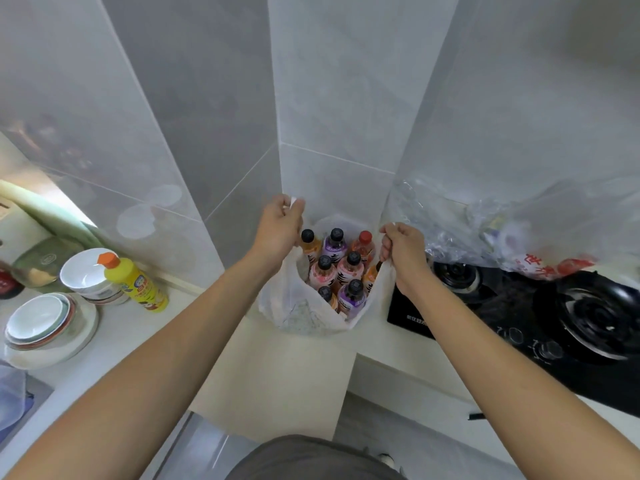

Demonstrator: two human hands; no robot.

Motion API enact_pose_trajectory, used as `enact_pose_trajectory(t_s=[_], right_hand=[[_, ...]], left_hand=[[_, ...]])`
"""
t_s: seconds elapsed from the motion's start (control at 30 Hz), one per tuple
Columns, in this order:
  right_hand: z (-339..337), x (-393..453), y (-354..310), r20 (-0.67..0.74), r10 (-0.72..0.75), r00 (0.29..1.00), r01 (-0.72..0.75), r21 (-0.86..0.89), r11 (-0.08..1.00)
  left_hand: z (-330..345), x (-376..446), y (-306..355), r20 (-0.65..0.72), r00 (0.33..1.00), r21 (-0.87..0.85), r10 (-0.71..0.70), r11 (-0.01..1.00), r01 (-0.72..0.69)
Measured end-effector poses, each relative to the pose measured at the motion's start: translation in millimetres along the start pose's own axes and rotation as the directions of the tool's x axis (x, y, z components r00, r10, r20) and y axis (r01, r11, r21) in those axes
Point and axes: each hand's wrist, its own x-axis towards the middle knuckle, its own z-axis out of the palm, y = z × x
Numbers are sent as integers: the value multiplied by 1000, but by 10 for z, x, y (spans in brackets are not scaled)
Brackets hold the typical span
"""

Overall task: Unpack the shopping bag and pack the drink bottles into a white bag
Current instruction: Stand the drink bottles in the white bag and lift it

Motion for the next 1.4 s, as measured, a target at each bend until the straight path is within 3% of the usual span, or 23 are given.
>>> enact_pose_trajectory(t_s=[0.13,0.43,0.67,0.9,1.2,1.4], right_hand=[[35,-15,-212,19,-63,998,63,27,998],[19,-362,-542,51,-228,972,223,96,970],[-5,-576,-762,-28,-268,963,269,131,954],[-182,-856,-843,-161,-253,954,280,174,944],[-988,-1493,-1036,-344,-285,895,359,175,917],[-1845,-1896,-989,-460,-268,846,398,212,893]], left_hand=[[172,4,273,117,992,36,54,998,-58],[189,-237,523,87,973,77,213,973,-219],[47,-256,743,58,965,34,255,966,-257],[165,-416,976,173,934,-2,313,948,-317],[904,-935,1440,380,845,-108,377,925,-364],[1722,-1533,1556,494,793,-195,356,934,-298]])
